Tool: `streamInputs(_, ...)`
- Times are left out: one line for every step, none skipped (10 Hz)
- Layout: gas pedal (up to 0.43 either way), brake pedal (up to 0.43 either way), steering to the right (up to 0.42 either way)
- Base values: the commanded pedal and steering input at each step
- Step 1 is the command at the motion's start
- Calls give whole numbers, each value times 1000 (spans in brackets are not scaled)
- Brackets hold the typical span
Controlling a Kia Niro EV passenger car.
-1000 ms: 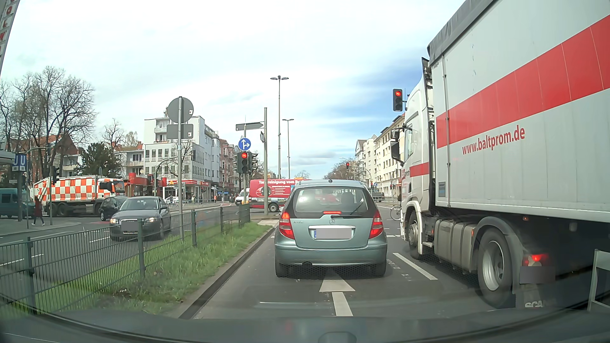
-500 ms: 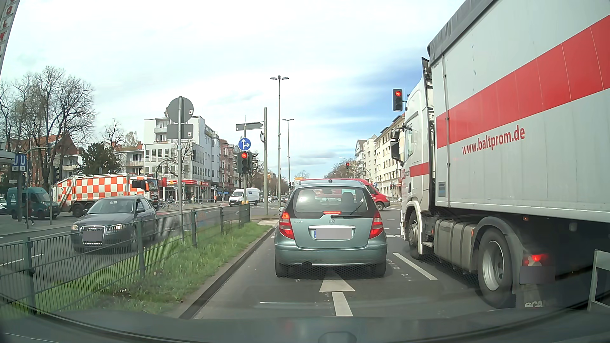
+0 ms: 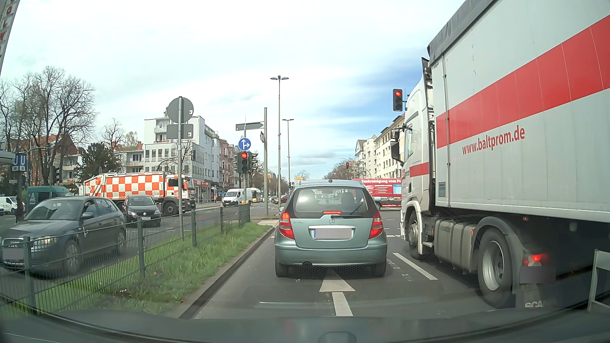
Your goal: Follow the waypoints while adhering to traffic rules and regulations
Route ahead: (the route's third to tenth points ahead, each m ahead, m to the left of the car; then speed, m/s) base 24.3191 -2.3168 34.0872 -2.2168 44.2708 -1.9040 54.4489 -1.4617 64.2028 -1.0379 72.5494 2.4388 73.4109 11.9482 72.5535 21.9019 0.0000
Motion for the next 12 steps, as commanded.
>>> streamInputs(0, 0, 2)
streamInputs(0, 0, 2)
streamInputs(0, 0, 2)
streamInputs(0, 0, 2)
streamInputs(0, 0, 2)
streamInputs(0, 0, 2)
streamInputs(0, 0, 2)
streamInputs(0, 0, 2)
streamInputs(0, 0, 2)
streamInputs(0, 0, 2)
streamInputs(0, 0, 2)
streamInputs(0, 0, 2)
